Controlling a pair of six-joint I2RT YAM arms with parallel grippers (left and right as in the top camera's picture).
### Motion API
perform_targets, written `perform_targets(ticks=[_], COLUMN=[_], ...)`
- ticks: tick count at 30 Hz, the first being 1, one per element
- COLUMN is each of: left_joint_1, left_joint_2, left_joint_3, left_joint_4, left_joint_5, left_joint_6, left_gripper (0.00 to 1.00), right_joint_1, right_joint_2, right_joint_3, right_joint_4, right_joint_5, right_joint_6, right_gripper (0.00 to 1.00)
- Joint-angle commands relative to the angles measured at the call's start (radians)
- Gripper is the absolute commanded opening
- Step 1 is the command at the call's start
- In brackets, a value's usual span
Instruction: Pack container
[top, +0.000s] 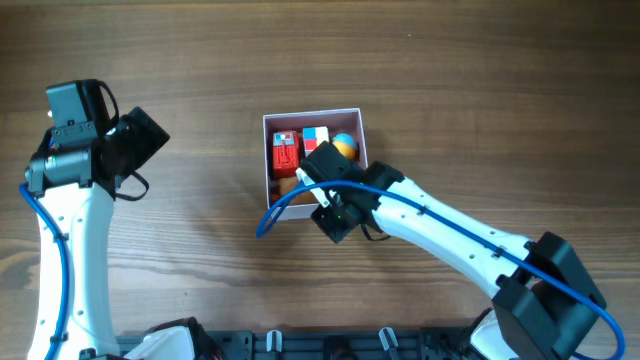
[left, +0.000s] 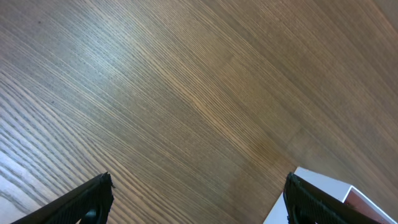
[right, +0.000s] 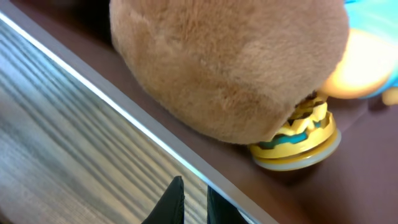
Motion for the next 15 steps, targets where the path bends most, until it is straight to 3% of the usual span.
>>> perform_targets(ticks=[1, 9, 13, 15], left_joint_1=[0.004, 0.004, 0.004, 0.004], left_joint_2=[0.004, 0.004, 0.004, 0.003], left_joint_3=[-0.001, -0.001, -0.001, -0.001], left_joint_4=[-0.002, -0.002, -0.002, -0.002], left_joint_5=[0.012, 0.012, 0.013, 0.013], left_joint_6=[-0.01, -0.01, -0.01, -0.01], left_gripper=[0.89, 0.89, 0.89, 0.89], right_joint_1=[-0.008, -0.008, -0.008, -0.021], right_joint_2=[0.01, 0.01, -0.031, -0.095], right_joint_3=[-0.002, -0.002, 0.044, 0.097], right_joint_4=[0.011, 0.008, 0.008, 0.008], right_joint_5=[0.027, -0.154, -0.135, 0.007], right_joint_6=[0.003, -0.164, -0.131, -0.015], right_gripper=[0.08, 0.09, 0.16, 0.18])
